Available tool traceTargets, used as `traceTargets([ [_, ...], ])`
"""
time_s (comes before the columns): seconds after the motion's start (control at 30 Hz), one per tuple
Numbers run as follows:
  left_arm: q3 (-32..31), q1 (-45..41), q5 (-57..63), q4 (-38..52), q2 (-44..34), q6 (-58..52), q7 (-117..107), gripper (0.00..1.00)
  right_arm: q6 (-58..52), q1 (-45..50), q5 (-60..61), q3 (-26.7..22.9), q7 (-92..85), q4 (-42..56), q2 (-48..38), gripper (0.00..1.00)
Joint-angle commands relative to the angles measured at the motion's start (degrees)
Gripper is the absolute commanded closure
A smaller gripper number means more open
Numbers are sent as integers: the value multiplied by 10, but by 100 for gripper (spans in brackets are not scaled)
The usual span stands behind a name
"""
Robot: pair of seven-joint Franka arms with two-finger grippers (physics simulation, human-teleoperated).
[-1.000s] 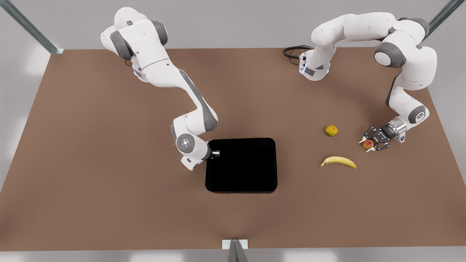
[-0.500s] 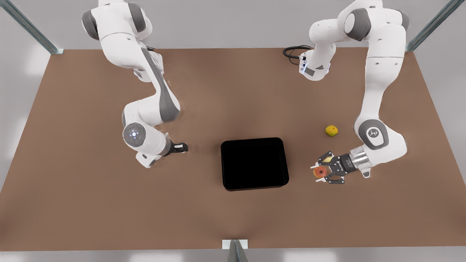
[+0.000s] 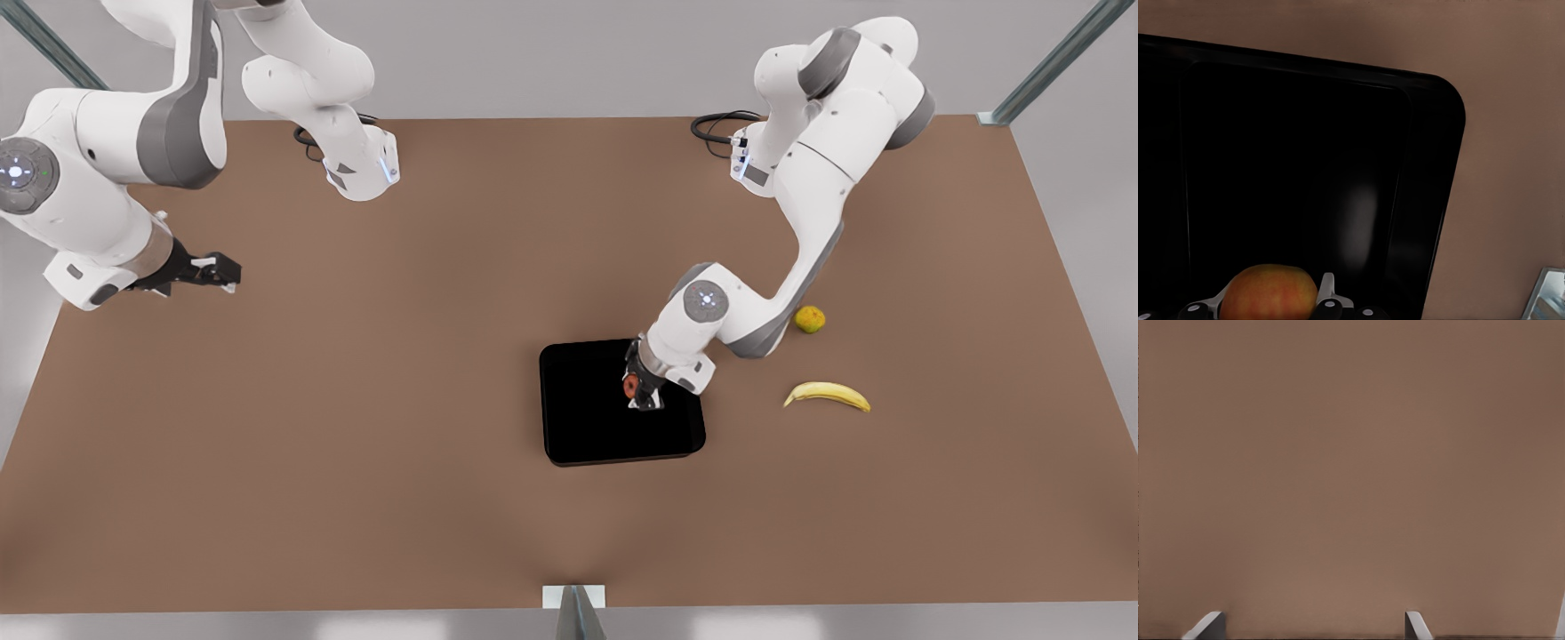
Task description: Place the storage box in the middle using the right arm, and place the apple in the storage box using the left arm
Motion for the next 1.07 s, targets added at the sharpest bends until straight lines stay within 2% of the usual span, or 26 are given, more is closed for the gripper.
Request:
traceTargets([
  [0.0, -2, 0, -131, 0, 1, -5, 17, 0, 0, -23, 0, 0, 0, 0, 0, 0],
  [0.2, -1, 0, -123, 6, 5, -12, 21, 0, -1, -23, 0, -1, -1, -1, 0, 0],
  [0.27, 10, 0, -118, 13, -15, -14, 43, 0, -1, -23, 2, -1, -1, -2, 0, 0],
  [0.33, 38, 0, -125, 5, -66, -39, 111, 0, -1, -23, 2, -2, -1, -2, 0, 0],
  [0.4, 108, -1, -214, -17, -140, -64, 314, 0, -1, -23, 2, -2, -1, -1, 0, 0],
  [0.47, 186, -1, -322, -38, -218, -159, 696, 0, -1, -23, 2, -2, -1, -2, 1, 0],
  [0.53, 274, -1, -318, -49, -292, -280, 1204, 0, -1, -23, 2, -2, -1, -4, 0, 0],
  [0.6, 313, -14, -280, -47, -360, -369, 1329, 0, -1, -23, 2, -2, -2, -5, 0, 0],
  [0.63, 310, -21, -252, -39, -368, -378, 1334, 0, -2, -23, 2, -2, -2, -5, 0, 0],
  [0.67, 305, -24, -251, 29, -351, -438, 1335, 0, -5, -23, 2, -2, -1, -5, 0, 0],
  [0.73, 285, -18, -249, 107, -289, -514, 1337, 0, -4, -23, 2, -2, -1, -4, 0, 0],
  [0.87, 231, 3, -233, 109, -286, -551, 1400, 0, -4, -23, 2, -2, -1, -5, 0, 0],
  [1.03, 230, 4, -233, 109, -280, -518, 1370, 0, -4, -23, 2, -2, -1, -6, 0, 0],
])
